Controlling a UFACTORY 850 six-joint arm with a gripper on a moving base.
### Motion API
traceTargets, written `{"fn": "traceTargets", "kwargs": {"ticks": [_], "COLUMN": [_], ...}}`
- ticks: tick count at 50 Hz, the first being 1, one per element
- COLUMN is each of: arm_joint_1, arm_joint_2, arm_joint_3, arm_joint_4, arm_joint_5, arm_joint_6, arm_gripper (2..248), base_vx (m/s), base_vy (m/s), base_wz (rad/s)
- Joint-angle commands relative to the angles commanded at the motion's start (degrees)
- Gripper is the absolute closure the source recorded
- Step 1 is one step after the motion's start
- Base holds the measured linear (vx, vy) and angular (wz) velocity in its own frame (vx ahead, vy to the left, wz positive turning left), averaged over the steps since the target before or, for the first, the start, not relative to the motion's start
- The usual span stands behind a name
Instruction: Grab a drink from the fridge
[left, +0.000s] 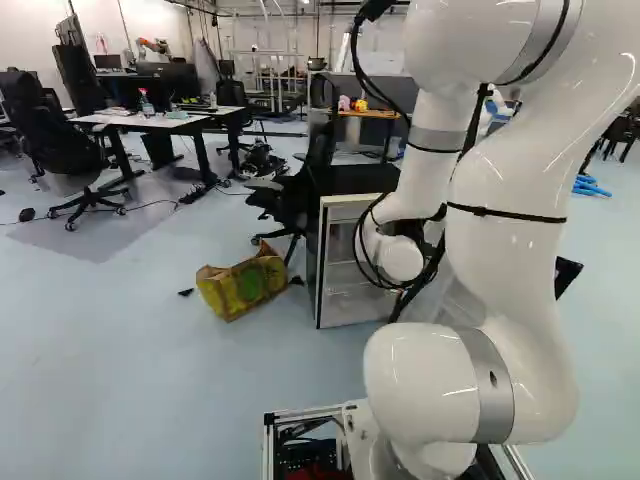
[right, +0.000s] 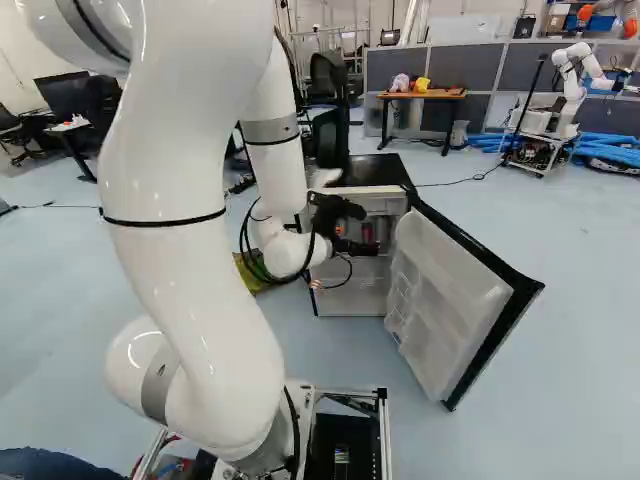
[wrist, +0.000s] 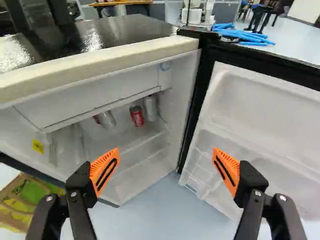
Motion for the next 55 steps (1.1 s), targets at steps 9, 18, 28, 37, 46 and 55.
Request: {"fn": "traceTargets", "kwargs": {"ticks": [9, 18, 28, 37, 46, 55], "arm_joint_1": [0.0, 0.0, 0.1, 0.1, 0.2, 0.3], "arm_joint_2": [-1.9, -3.9, -6.3, -8.5, -10.6, -12.7], "arm_joint_3": [-0.7, -1.5, -2.7, -3.9, -5.1, -6.3], "arm_joint_4": [-5.4, -9.4, -11.8, -14.5, -17.2, -17.8], "arm_joint_5": [0.0, 0.1, 0.8, 2.4, 4.2, 4.7], "arm_joint_6": [0.0, 0.0, 0.0, 0.0, 0.0, 0.0], "arm_gripper": [3, 3, 3, 3, 3, 3], "base_vx": [0.000, 0.000, 0.000, 0.000, 0.000, 0.000], "base_vy": [0.000, 0.000, 0.000, 0.000, 0.000, 0.000], "base_wz": [0.000, 0.000, 0.000, 0.000, 0.000, 0.000]}}
